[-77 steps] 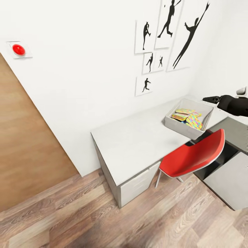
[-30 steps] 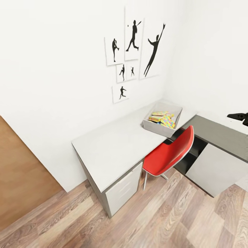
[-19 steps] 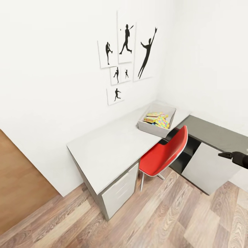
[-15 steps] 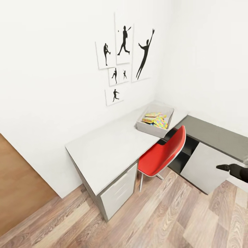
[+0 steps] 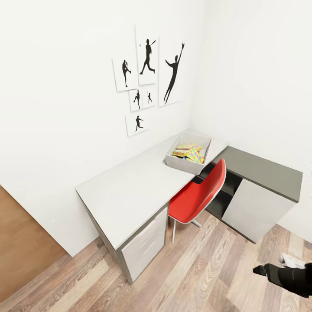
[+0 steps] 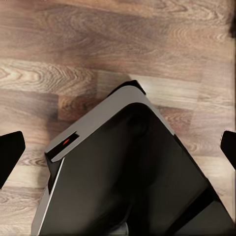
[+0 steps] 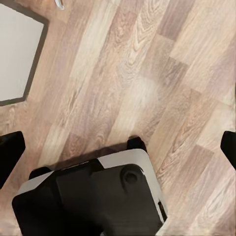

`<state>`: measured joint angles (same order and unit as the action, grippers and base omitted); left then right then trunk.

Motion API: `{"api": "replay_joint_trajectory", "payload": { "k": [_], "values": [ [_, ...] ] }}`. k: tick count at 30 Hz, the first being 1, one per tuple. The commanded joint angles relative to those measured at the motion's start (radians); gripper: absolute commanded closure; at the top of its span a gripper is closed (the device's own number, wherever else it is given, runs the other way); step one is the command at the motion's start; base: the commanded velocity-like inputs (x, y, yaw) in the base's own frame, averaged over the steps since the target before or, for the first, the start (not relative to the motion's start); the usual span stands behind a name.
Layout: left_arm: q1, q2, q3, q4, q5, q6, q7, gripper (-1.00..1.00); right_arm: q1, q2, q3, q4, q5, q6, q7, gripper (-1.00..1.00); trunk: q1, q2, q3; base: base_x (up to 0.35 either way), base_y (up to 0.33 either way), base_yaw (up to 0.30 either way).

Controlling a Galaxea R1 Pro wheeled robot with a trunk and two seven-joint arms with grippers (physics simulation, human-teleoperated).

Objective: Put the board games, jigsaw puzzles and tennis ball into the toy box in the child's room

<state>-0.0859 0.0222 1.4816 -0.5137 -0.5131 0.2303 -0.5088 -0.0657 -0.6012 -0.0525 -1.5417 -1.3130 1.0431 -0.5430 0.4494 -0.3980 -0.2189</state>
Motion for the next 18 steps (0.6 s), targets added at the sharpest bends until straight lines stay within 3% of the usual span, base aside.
{"api": "replay_joint_trajectory", "payload": {
  "k": [1,6,7,9,14,17,18],
  "values": [
    [-0.002,0.000,0.008,-0.002,-0.004,0.007,-0.008,-1.00,-0.001,0.000,0.003,-0.001,-0.004,0.004,-0.010,-1.00,0.001,-0.002,0.000,0.000,0.000,-0.108],
    [0.002,0.000,0.007,0.011,-0.008,0.003,0.000,-1.00,0.012,0.127,0.228,0.109,0.204,-0.063,0.011,-1.00,0.001,-0.002,0.007,0.000,0.000,-0.111],
    [0.002,0.000,0.007,0.011,-0.008,0.003,0.000,-1.00,0.012,0.127,0.228,0.109,0.204,-0.063,0.011,-1.00,0.001,-0.002,0.009,0.000,0.000,-0.113],
    [0.004,0.000,0.007,0.014,-0.020,0.002,0.012,-1.00,0.002,0.179,0.316,0.195,0.276,-0.103,0.056,-1.00,0.001,-0.002,0.012,0.000,0.000,-0.113],
    [0.008,0.000,0.007,0.047,-0.110,0.002,0.068,-1.00,-0.098,0.328,0.519,0.512,0.438,-0.160,0.196,-1.00,0.001,-0.002,0.019,0.000,0.000,-0.113],
    [0.009,0.000,0.007,0.079,-0.169,-0.001,0.104,-1.00,-0.179,0.433,0.613,0.754,0.525,-0.211,0.268,-1.00,0.001,-0.002,0.024,0.000,0.000,-0.112],
    [0.009,0.000,0.007,0.079,-0.169,-0.001,0.104,-1.00,-0.179,0.433,0.613,0.754,0.525,-0.211,0.268,-1.00,0.001,-0.002,0.025,0.000,0.000,-0.112]
  ]
}}
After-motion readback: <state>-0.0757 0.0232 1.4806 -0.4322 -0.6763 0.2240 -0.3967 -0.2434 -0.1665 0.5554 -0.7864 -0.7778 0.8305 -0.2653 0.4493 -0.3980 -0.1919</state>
